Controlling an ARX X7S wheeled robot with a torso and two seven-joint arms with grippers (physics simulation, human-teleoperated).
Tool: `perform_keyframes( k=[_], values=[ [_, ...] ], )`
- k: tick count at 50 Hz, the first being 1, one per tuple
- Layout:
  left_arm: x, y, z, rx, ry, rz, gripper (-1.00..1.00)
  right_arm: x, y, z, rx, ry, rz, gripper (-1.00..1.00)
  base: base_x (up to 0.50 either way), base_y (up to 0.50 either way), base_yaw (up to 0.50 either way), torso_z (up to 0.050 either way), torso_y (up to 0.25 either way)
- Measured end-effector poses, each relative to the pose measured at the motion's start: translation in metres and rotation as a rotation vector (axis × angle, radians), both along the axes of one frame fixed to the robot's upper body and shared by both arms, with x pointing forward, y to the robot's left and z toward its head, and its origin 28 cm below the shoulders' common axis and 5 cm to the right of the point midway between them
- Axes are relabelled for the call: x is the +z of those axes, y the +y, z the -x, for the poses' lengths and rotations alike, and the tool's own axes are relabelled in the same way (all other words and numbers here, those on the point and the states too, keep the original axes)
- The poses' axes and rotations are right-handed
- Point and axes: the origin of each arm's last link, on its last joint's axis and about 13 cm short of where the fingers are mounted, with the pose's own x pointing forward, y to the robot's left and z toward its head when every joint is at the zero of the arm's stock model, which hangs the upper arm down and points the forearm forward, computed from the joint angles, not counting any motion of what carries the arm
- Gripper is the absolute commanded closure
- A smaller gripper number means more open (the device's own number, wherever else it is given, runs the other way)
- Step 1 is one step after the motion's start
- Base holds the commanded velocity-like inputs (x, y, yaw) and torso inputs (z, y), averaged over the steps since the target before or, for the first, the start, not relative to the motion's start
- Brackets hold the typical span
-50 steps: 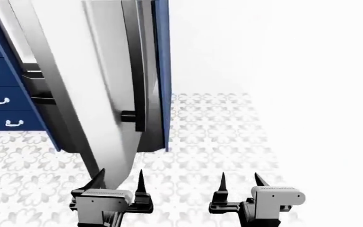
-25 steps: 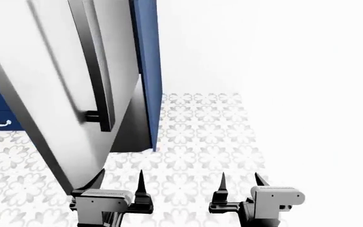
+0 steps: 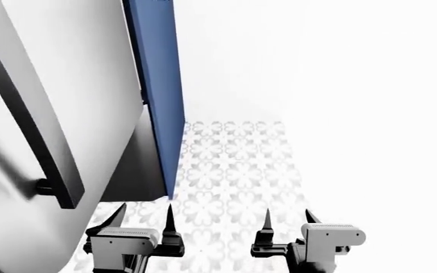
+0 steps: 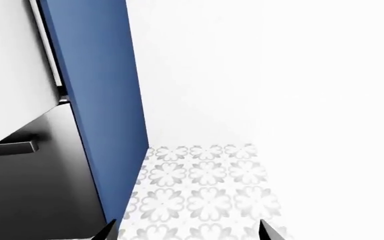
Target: Close the fridge door
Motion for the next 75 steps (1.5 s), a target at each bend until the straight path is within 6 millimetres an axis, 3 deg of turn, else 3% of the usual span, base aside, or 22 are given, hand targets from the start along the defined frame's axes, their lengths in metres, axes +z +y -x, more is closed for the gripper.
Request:
perform_keyframes(
  k=[75],
  values=[
    [0.0039, 0.0006, 0.0004, -0.004, -0.015, -0.001, -1.00, 0.0026, 0.0009, 0.0006, -0.002, -0.011, 0.017, -1.00, 0.50, 0.00, 0.00, 0.000, 0.000]
  ],
)
